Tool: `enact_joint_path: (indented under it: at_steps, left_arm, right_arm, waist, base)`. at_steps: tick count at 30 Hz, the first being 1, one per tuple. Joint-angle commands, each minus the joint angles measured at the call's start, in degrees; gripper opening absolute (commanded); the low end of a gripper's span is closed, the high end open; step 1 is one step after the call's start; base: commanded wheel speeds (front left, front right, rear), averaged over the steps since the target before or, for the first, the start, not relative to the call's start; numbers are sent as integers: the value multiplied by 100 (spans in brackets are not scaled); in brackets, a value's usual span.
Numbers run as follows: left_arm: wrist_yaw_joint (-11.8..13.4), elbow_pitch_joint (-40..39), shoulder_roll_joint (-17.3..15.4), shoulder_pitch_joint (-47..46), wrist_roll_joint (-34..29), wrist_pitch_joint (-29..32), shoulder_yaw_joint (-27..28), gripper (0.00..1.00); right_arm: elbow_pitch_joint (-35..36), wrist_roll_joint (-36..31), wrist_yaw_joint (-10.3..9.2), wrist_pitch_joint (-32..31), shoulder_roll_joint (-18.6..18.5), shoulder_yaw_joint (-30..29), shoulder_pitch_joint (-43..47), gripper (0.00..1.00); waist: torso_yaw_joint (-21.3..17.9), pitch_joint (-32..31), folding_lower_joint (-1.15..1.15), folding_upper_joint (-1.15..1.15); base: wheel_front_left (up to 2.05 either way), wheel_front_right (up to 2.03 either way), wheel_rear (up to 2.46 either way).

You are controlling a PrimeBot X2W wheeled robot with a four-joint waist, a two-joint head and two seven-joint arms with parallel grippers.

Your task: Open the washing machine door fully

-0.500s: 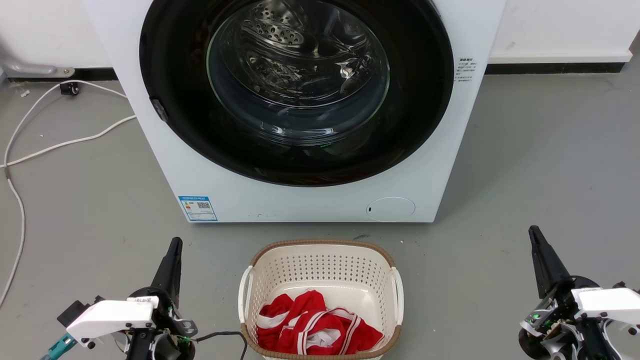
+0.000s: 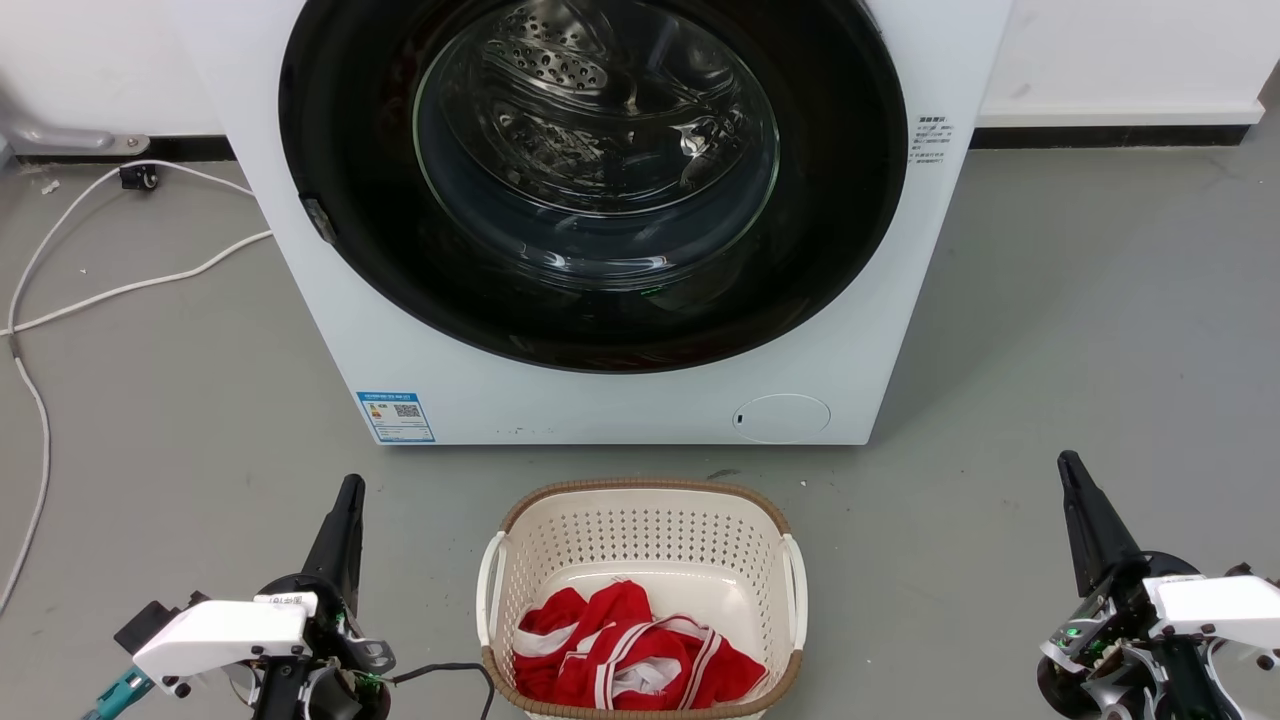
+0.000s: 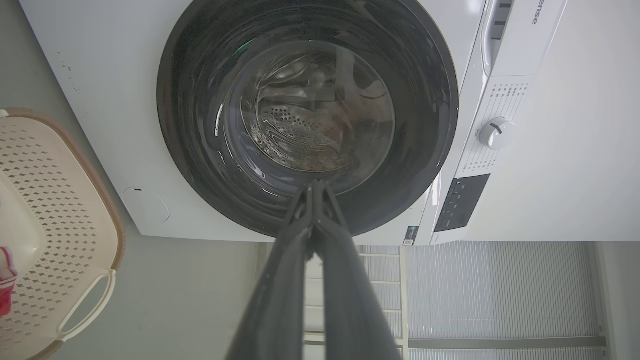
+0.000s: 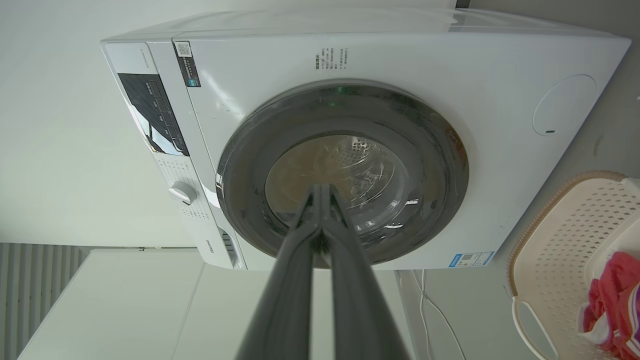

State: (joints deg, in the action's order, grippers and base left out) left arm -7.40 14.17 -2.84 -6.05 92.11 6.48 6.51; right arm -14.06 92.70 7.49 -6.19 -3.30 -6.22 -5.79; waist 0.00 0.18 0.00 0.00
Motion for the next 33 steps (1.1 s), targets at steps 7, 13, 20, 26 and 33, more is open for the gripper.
enact_joint_path:
  at_steps: [7, 13, 20, 26, 33]
  left_arm:
    - [1, 1, 1, 0, 0, -1, 0, 100]
    - [1, -58, 11, 81, -43, -135, -56, 100]
    - [0, -326, 5, 112, -403, -333, -111, 100]
    - [-1, -678, -84, 22, -1345, -491, -146, 100]
    - [-3, -1047, -184, -40, -2548, -662, -272, 100]
  right_arm:
    - [-2, -1, 0, -13, 2, -3, -1, 100]
    - [56, 6, 0, 114, 7, 68, 114, 100]
    - [272, -220, 0, 314, 10, 50, 213, 100]
    - [665, -1475, 0, 472, -72, 29, 228, 100]
    - [1215, -3264, 0, 642, -186, 235, 287, 100]
  waist:
    - [0, 0, 0, 0]
    - [5, -2, 0, 0]
    - [23, -28, 0, 0]
    - [37, -49, 0, 0]
    - [46, -92, 0, 0]
  base:
    - [0, 0, 0]
    - [0, 0, 0]
    - [0, 0, 0]
    - [0, 0, 0]
    - [0, 0, 0]
